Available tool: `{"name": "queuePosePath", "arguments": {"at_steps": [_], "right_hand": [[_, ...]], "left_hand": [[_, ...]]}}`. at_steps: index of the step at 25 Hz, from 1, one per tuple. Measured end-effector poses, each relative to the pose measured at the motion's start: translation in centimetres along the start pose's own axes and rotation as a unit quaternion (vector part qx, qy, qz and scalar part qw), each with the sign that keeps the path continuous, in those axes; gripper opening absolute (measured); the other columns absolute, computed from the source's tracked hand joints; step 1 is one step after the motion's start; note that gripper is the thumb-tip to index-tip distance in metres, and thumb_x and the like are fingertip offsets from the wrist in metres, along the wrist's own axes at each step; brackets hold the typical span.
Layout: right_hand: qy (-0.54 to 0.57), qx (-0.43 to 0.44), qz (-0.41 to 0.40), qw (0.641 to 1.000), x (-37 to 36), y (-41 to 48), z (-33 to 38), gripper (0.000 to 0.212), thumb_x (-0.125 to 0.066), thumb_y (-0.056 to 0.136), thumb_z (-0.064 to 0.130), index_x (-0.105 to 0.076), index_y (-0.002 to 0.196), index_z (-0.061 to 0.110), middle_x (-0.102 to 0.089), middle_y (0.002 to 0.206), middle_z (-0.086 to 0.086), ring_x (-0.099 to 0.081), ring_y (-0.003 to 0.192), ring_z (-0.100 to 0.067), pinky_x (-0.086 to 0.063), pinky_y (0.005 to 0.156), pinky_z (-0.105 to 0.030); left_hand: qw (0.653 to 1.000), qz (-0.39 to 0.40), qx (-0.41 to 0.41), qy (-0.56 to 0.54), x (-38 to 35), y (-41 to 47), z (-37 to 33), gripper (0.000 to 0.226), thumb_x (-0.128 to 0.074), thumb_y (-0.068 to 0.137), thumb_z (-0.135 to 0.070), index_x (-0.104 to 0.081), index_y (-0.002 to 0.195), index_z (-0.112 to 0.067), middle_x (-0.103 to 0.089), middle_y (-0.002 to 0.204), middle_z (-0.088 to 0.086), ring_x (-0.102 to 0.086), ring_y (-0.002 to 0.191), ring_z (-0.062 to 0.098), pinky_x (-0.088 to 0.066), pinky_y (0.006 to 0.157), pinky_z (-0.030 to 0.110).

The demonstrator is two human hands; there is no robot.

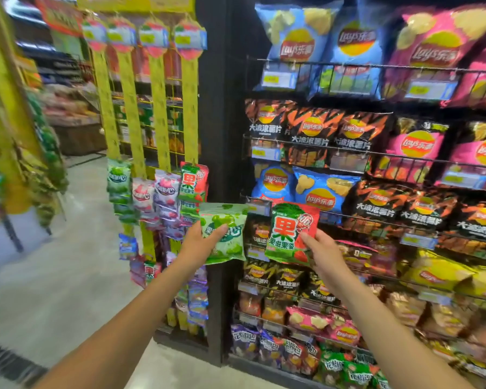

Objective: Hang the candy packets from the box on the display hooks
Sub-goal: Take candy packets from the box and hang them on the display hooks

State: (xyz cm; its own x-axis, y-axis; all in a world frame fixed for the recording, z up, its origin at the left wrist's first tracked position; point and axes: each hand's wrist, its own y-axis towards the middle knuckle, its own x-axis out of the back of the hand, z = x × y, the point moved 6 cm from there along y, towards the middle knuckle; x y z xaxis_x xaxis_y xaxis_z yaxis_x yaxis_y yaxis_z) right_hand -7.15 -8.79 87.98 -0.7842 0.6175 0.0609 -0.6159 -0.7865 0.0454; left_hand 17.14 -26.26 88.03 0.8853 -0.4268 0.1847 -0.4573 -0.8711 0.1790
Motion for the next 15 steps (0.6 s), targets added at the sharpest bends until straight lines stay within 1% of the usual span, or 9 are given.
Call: {"name": "queuePosePath", "arguments": {"at_steps": [3, 5, 6, 7, 10, 11, 12, 14, 15], "right_hand": [[0.002, 0.010, 0.028, 1.000, -5.2, 0.9, 0.7, 0.020, -0.053, 0.108, 0.025, -0.071, 0.116, 0.023, -0.078, 0.111, 0.004, -0.074, 0.104, -0.016, -0.059, 0.090, -0.037], [0.005, 0.012, 0.034, 0.999, -8.2, 1.6, 0.8, 0.019, -0.054, 0.107, 0.024, -0.072, 0.113, 0.022, -0.079, 0.108, 0.003, -0.075, 0.104, -0.019, -0.060, 0.092, -0.041], [0.006, 0.012, 0.038, 0.999, -9.5, 2.0, 0.8, 0.019, -0.054, 0.107, 0.024, -0.072, 0.113, 0.022, -0.079, 0.107, 0.003, -0.075, 0.104, -0.020, -0.060, 0.093, -0.043], [0.006, 0.011, 0.043, 0.999, -11.0, 2.4, 0.8, 0.019, -0.054, 0.107, 0.024, -0.072, 0.114, 0.022, -0.079, 0.108, 0.002, -0.075, 0.104, -0.020, -0.060, 0.094, -0.044], [0.013, 0.010, 0.054, 0.998, -15.4, 3.8, 1.0, 0.019, -0.053, 0.107, 0.022, -0.070, 0.117, 0.019, -0.079, 0.111, -0.001, -0.076, 0.104, -0.021, -0.059, 0.097, -0.047], [0.019, 0.009, 0.051, 0.998, -16.9, 4.4, 1.0, 0.019, -0.054, 0.107, 0.021, -0.069, 0.118, 0.018, -0.079, 0.111, -0.003, -0.076, 0.104, -0.022, -0.058, 0.098, -0.048], [0.025, 0.009, 0.049, 0.998, -18.4, 5.1, 0.9, 0.020, -0.054, 0.107, 0.021, -0.069, 0.119, 0.017, -0.079, 0.112, -0.003, -0.076, 0.105, -0.023, -0.058, 0.099, -0.050], [0.028, 0.008, 0.045, 0.999, -21.2, 6.6, 1.0, 0.019, -0.054, 0.107, 0.023, -0.069, 0.119, 0.019, -0.079, 0.111, -0.003, -0.076, 0.104, -0.024, -0.057, 0.099, -0.052], [0.025, 0.007, 0.041, 0.999, -22.5, 7.2, 1.2, 0.019, -0.054, 0.107, 0.023, -0.069, 0.118, 0.020, -0.079, 0.111, -0.002, -0.076, 0.103, -0.023, -0.057, 0.099, -0.052]], "left_hand": [[1.000, -0.020, 0.015, -0.007, 4.5, 0.2, 1.4, 0.057, -0.074, 0.086, -0.061, -0.063, 0.132, -0.029, -0.074, 0.121, -0.010, -0.070, 0.114, 0.014, -0.056, 0.101, 0.044], [0.999, -0.035, 0.022, -0.004, 7.1, 0.8, 2.7, 0.076, -0.073, 0.074, -0.078, -0.062, 0.133, -0.032, -0.073, 0.124, -0.011, -0.070, 0.115, 0.014, -0.056, 0.102, 0.049], [0.999, -0.039, 0.020, -0.007, 8.1, 0.9, 2.6, 0.082, -0.072, 0.071, -0.081, -0.062, 0.134, -0.031, -0.072, 0.126, -0.009, -0.069, 0.116, 0.016, -0.056, 0.102, 0.050], [0.999, -0.040, 0.028, -0.010, 9.3, 1.2, 2.9, 0.082, -0.072, 0.072, -0.079, -0.061, 0.136, -0.028, -0.071, 0.127, -0.007, -0.068, 0.117, 0.017, -0.055, 0.103, 0.050], [0.997, -0.045, 0.050, -0.030, 12.7, 2.8, 3.8, 0.065, -0.074, 0.088, -0.059, -0.058, 0.138, -0.022, -0.070, 0.128, -0.003, -0.066, 0.119, 0.019, -0.054, 0.103, 0.045], [0.997, -0.047, 0.051, -0.036, 13.9, 3.7, 4.3, 0.068, -0.075, 0.086, -0.060, -0.057, 0.140, -0.022, -0.070, 0.129, -0.003, -0.066, 0.120, 0.019, -0.054, 0.103, 0.045], [0.997, -0.051, 0.049, -0.034, 15.2, 4.7, 4.8, 0.080, -0.075, 0.080, -0.069, -0.056, 0.142, -0.023, -0.068, 0.133, -0.003, -0.065, 0.123, 0.020, -0.054, 0.104, 0.046], [0.998, -0.037, 0.044, -0.026, 17.5, 7.7, 6.7, 0.112, -0.072, 0.061, -0.091, -0.049, 0.149, -0.026, -0.061, 0.145, -0.001, -0.060, 0.130, 0.023, -0.052, 0.107, 0.053], [0.998, -0.033, 0.044, -0.027, 18.4, 8.6, 6.8, 0.120, -0.070, 0.056, -0.095, -0.046, 0.152, -0.027, -0.057, 0.150, 0.000, -0.056, 0.134, 0.025, -0.050, 0.109, 0.056]]}}
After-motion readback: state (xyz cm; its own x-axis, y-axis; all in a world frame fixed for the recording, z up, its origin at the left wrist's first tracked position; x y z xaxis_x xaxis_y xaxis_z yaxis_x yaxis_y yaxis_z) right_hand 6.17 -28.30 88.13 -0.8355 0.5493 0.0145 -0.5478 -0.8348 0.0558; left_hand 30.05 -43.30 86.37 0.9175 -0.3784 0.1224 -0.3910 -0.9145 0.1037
